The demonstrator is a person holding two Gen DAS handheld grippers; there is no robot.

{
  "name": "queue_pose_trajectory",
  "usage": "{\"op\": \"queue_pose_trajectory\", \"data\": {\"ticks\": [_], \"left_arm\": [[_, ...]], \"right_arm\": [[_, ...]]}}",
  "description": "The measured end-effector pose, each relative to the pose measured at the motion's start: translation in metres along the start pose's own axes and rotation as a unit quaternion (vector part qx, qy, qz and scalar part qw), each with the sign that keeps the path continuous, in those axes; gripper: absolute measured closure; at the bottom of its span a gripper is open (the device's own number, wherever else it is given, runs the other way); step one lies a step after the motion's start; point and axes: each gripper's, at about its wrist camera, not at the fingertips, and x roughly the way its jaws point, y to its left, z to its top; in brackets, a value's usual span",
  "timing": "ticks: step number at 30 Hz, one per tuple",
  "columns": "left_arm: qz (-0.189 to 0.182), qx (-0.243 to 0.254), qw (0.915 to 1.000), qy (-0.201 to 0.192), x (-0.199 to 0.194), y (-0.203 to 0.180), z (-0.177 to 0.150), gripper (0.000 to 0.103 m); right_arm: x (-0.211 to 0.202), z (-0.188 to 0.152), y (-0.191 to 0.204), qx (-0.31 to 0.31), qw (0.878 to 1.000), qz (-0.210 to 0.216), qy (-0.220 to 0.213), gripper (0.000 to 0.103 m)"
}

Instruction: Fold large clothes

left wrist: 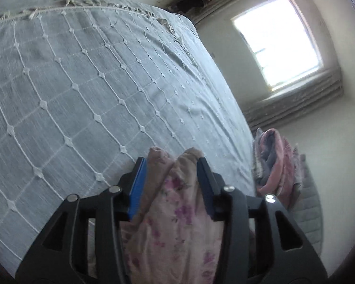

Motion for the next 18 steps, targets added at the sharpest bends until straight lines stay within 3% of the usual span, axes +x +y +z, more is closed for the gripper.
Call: {"op": "queue_pose_trajectory", "data": {"ticks": [2, 4, 5, 6, 8, 11, 14, 18], "left_arm": [[0.009, 0.029, 0.9995, 0.011, 0.005, -0.003, -0.006, 0.053], [0.005, 0.043, 0.9987, 0.028, 0.013, -0.006, -0.010, 0.049], [0.002, 0.055, 0.9977, 0.041, 0.019, -0.011, -0.012, 0.049], [-0.001, 0.072, 0.9958, 0.056, 0.026, -0.018, -0.015, 0.049], [0.009, 0.112, 0.9908, 0.076, 0.042, -0.033, -0.022, 0.048], [0.043, 0.164, 0.9802, 0.102, 0.067, -0.055, -0.035, 0.048], [0.066, 0.206, 0.9693, 0.118, 0.082, -0.073, -0.045, 0.048], [0.073, 0.274, 0.9532, 0.105, 0.078, -0.102, -0.058, 0.048]], "right_arm": [[-0.006, 0.008, -0.004, 0.004, 1.000, 0.013, -0.002, 0.074], [-0.022, 0.014, -0.008, 0.011, 0.999, 0.024, -0.033, 0.052], [-0.031, 0.016, -0.013, 0.029, 0.997, 0.038, -0.058, 0.033], [-0.041, 0.018, -0.016, 0.044, 0.995, 0.047, -0.080, 0.028], [-0.050, 0.019, -0.013, 0.025, 0.994, 0.045, -0.099, 0.028], [-0.033, 0.013, 0.012, -0.085, 0.994, -0.005, -0.063, 0.028], [0.003, 0.001, 0.034, -0.185, 0.980, -0.070, -0.024, 0.028], [0.035, -0.018, 0.068, -0.287, 0.955, -0.067, 0.014, 0.028]]}}
